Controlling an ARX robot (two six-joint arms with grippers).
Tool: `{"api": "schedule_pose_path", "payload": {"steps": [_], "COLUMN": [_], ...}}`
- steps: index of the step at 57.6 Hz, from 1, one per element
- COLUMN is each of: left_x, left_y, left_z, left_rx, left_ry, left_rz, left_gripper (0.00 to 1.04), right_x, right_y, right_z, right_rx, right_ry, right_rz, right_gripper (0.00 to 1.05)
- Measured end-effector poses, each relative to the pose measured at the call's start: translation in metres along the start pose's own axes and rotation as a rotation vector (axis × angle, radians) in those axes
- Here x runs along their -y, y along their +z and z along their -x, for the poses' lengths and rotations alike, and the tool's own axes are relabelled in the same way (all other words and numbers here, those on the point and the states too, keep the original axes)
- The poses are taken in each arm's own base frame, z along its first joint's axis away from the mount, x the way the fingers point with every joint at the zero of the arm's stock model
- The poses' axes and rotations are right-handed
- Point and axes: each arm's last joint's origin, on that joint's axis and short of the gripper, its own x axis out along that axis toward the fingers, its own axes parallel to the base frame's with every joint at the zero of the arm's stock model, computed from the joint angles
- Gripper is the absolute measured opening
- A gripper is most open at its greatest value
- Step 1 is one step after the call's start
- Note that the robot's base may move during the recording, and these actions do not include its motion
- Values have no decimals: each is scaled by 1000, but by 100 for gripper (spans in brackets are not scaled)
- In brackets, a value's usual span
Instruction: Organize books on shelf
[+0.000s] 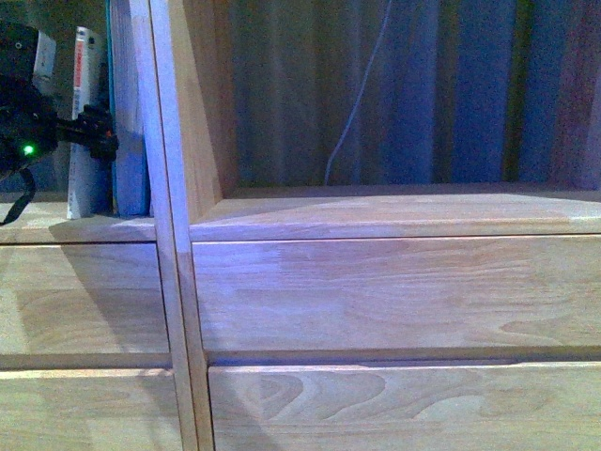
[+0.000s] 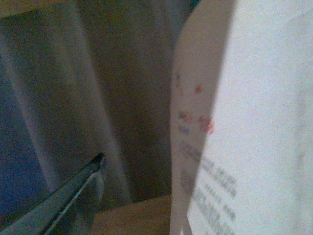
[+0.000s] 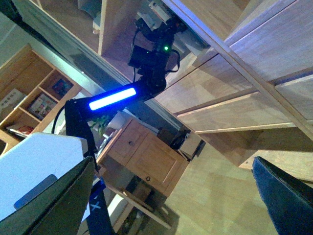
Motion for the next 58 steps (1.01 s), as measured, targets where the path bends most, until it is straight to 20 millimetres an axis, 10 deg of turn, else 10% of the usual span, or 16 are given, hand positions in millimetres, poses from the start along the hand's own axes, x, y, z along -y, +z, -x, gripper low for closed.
{"api": "schedule_pose_path", "payload": {"steps": [26,44,58], "left_x": [12,8,41], "left_y": [39,67,113], "left_z": [77,187,284], "left_rx": [-61,-337,-411], "left_ry": [-24,150,57], "left_rz": [100,337,435], "left_gripper": [98,98,96], "right_x": [-13,-9,16], "right_y": [5,9,5], "right_z": [5,8,5], "right_rx": [10,92,202], "right_ry": [71,-7,-434], "right_rz": [40,24,359], "right_gripper": [98,98,98]}}
